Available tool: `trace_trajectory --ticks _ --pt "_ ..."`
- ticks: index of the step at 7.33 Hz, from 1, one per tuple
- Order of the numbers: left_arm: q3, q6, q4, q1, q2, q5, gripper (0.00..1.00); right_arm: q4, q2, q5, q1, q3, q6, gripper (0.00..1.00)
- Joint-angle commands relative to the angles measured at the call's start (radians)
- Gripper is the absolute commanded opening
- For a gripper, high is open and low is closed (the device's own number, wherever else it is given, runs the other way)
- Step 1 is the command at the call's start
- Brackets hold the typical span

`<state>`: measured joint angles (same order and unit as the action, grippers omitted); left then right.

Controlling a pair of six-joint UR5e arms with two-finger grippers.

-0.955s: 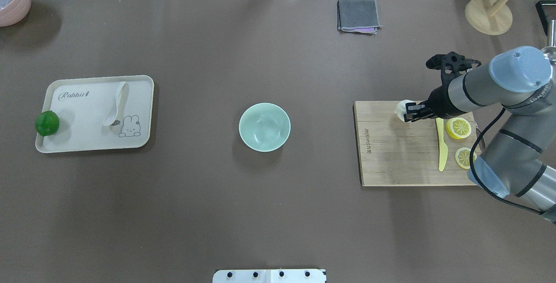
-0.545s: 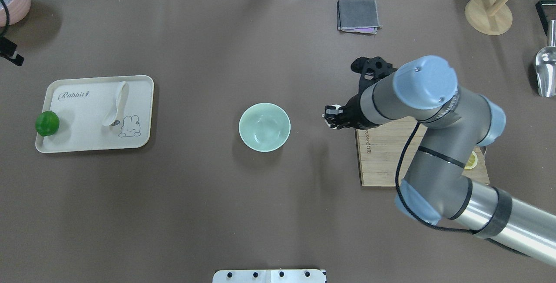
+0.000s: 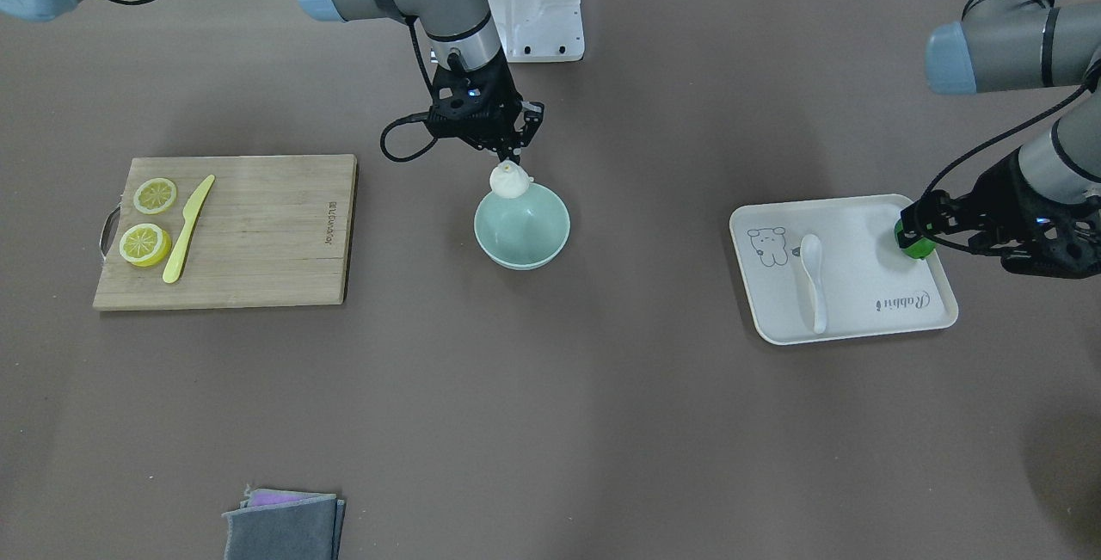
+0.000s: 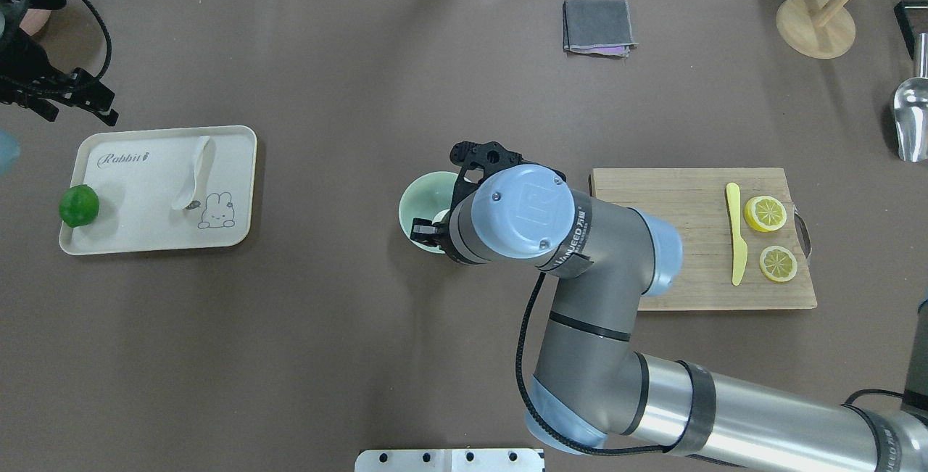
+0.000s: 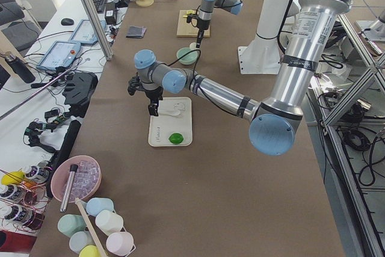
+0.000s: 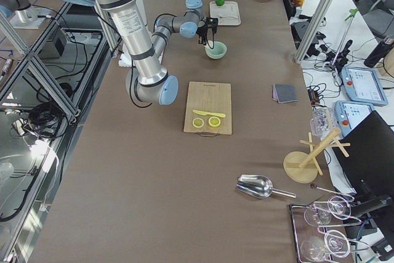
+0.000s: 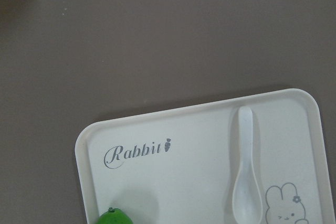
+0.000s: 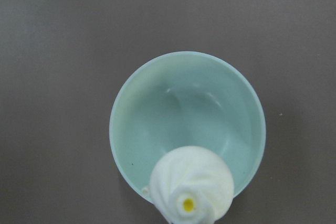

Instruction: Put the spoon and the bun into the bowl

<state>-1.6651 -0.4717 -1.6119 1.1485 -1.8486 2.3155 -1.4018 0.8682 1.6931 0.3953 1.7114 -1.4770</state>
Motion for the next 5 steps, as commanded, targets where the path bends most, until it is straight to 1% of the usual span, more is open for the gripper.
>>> trace_trajectory --ticks 1,2,3,4,5 --pt "0.065 -0.04 -0.061 -0.019 -0.03 -0.001 0.98 0.001 -0.037 -0.036 -0.007 -0.056 0.003 0.04" --pt "0.105 -0.06 -0.112 -0.036 -0.037 -0.002 0.98 0.003 -0.037 -0.038 0.002 -0.067 0.006 0.16" --pt "0.122 -0.1 -0.159 -0.045 -0.035 -0.002 0.98 0.004 -0.038 -0.038 0.016 -0.067 0.004 0.3" --pt "0.12 -0.167 -0.183 -0.084 -0.035 -0.004 0.98 0.004 -0.037 -0.038 0.028 -0.072 0.006 0.39" --pt "0.122 -0.197 -0.204 -0.116 -0.035 -0.019 0.98 0.004 -0.038 -0.038 0.028 -0.081 0.006 0.99"
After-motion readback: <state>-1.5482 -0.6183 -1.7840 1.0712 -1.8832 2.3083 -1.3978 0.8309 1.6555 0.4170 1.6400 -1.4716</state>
